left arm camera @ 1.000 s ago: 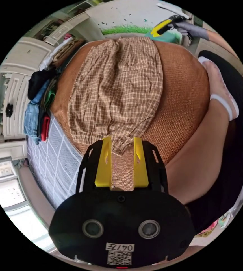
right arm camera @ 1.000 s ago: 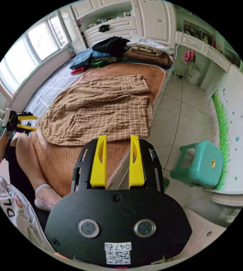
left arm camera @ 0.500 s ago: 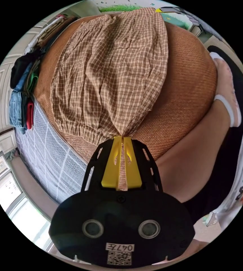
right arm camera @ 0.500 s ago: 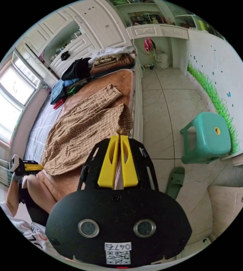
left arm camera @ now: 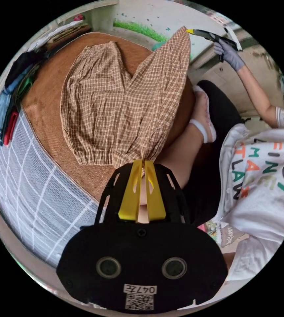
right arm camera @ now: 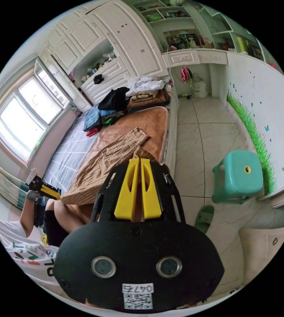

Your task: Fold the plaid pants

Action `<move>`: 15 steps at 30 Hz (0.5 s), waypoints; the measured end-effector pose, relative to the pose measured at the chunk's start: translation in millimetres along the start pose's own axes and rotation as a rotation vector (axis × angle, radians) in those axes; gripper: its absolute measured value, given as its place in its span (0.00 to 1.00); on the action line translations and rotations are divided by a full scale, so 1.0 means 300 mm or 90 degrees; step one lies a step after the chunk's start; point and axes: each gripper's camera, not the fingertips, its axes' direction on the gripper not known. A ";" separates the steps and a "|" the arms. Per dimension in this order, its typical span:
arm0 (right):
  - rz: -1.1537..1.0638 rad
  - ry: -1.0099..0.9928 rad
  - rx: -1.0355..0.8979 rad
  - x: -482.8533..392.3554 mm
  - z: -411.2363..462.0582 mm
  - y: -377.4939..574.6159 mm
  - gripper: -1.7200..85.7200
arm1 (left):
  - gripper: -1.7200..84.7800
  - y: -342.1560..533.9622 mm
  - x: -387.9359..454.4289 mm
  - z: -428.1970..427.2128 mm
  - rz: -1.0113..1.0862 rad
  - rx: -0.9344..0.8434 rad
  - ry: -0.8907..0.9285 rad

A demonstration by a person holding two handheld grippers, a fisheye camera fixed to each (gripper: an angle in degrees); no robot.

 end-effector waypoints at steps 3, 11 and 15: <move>-0.016 0.016 -0.008 -0.050 0.135 -0.182 0.01 | 0.01 0.075 -0.276 0.052 -0.066 0.059 0.147; -0.041 0.070 -0.076 -0.196 0.614 -0.624 0.01 | 0.01 0.353 -0.772 0.108 -0.241 0.208 0.146; -0.038 0.080 -0.142 -0.257 0.933 -0.798 0.01 | 0.01 0.446 -0.987 0.210 -0.308 0.211 0.138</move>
